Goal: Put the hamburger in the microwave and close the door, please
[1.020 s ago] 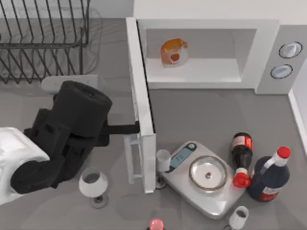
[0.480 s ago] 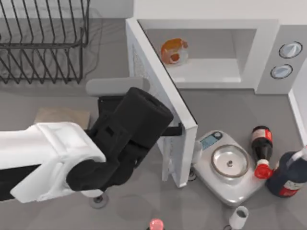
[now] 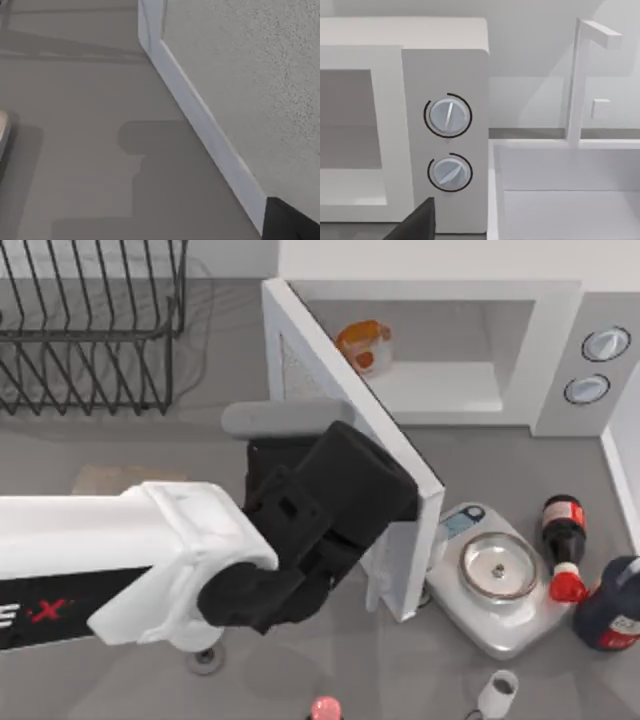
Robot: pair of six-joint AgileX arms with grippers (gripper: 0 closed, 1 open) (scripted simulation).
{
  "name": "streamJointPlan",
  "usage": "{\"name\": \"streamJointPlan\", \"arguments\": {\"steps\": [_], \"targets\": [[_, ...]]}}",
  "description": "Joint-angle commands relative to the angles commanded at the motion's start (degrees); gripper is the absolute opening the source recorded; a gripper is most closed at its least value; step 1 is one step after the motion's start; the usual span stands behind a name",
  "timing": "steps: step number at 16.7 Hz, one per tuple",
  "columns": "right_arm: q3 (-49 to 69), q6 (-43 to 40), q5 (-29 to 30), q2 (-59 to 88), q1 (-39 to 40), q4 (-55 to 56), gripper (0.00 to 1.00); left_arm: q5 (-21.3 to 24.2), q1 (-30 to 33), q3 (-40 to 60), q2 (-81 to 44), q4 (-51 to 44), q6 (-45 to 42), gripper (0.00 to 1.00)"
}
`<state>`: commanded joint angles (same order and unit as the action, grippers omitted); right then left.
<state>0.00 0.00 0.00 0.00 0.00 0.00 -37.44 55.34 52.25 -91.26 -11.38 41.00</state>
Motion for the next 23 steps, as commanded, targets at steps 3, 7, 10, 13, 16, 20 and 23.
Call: {"name": "streamJointPlan", "arguments": {"steps": [3, 7, 10, 13, 16, 20, 23], "targets": [[0.0, 0.0, 0.0, 0.0, 0.0, 0.0, 1.0, -1.3, 2.3, 4.9, -3.9, -1.8, 2.3, 0.0], [0.0, 0.0, 0.0, 0.0, 0.0, 0.0, 1.0, -3.3, 5.2, 12.4, -9.9, -4.5, 5.5, 0.0], [0.0, 0.0, 0.0, 0.0, 0.0, 0.0, 1.0, -4.2, 7.0, 15.0, -12.4, -6.2, 7.0, 0.0], [0.0, 0.0, 0.0, 0.0, 0.0, 0.0, 1.0, -4.1, 6.7, 14.9, -12.2, -6.1, 6.9, 0.0], [0.0, 0.0, 0.0, 0.0, 0.0, 0.0, 1.0, -4.6, 7.4, 17.0, -13.4, -6.8, 7.2, 0.0], [0.0, 0.0, 0.0, 0.0, 0.0, 0.0, 1.0, -7.0, 10.0, 25.6, -18.5, -10.1, 8.2, 0.0], [0.0, 0.0, 0.0, 0.0, 0.0, 0.0, 1.0, -8.6, 11.8, 33.4, -23.4, -13.6, 9.8, 0.0]]}}
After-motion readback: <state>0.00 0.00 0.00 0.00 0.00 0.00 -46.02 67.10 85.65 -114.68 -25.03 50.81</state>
